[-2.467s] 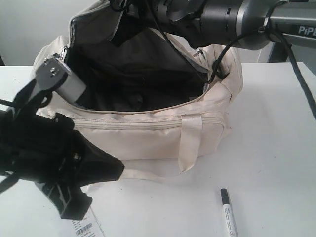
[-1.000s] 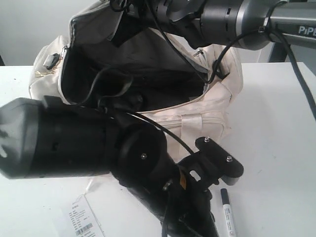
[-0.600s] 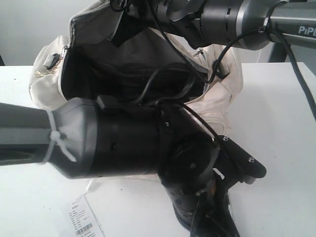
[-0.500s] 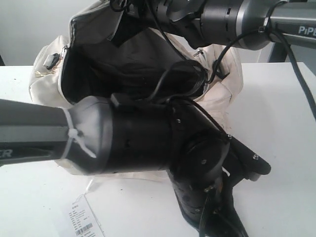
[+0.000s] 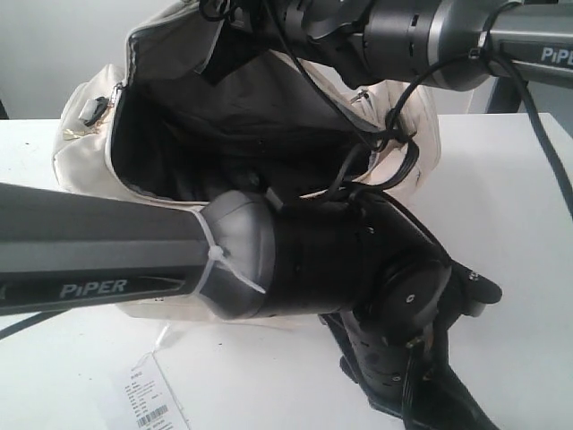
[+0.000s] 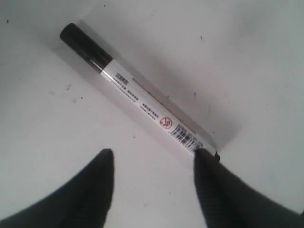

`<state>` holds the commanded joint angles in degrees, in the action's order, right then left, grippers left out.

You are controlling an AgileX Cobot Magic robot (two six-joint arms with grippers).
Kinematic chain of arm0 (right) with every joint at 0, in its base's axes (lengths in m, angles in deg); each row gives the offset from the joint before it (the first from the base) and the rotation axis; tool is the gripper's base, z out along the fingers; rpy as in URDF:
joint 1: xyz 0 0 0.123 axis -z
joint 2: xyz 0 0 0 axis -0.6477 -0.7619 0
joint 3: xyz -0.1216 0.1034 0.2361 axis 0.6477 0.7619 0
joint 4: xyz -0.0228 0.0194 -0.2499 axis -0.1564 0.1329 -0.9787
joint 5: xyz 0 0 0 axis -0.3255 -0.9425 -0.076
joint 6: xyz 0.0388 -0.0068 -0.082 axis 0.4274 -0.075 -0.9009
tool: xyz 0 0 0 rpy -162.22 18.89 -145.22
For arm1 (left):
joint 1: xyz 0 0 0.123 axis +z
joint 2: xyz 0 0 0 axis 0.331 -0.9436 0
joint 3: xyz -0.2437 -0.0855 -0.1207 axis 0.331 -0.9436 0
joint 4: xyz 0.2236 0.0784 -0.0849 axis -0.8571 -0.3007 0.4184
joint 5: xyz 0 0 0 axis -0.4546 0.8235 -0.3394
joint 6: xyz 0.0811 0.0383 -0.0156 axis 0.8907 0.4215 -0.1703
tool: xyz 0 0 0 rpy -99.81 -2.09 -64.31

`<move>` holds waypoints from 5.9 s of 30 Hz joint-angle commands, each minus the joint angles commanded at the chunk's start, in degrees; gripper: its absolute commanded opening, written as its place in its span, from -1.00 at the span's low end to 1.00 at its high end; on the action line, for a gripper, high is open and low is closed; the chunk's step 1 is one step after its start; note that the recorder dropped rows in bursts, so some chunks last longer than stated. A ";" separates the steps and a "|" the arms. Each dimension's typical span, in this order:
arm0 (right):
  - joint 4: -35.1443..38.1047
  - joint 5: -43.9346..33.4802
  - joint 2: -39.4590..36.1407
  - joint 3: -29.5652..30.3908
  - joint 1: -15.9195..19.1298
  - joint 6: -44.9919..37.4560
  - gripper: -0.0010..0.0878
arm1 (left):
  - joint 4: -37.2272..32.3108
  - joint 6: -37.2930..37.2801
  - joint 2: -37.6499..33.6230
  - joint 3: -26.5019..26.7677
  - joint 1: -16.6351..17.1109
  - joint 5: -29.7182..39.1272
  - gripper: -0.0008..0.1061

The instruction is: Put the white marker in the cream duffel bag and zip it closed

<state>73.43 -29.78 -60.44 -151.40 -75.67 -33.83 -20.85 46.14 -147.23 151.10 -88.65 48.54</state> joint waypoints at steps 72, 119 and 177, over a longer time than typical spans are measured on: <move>0.15 -0.02 0.00 0.00 0.00 -0.63 -0.98 | -11.02 -18.12 -13.24 9.81 0.00 5.46 0.13; 0.15 -0.02 0.00 0.00 0.00 -0.63 -0.98 | -15.83 8.89 26.35 -28.88 1.12 8.97 -0.99; 0.15 -0.02 0.00 0.00 0.00 -0.63 -0.98 | -7.18 8.18 53.37 -55.38 37.34 -70.70 -0.99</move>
<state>73.57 -29.80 -60.44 -151.40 -75.67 -34.46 -28.04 54.32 -93.85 95.72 -51.31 -22.16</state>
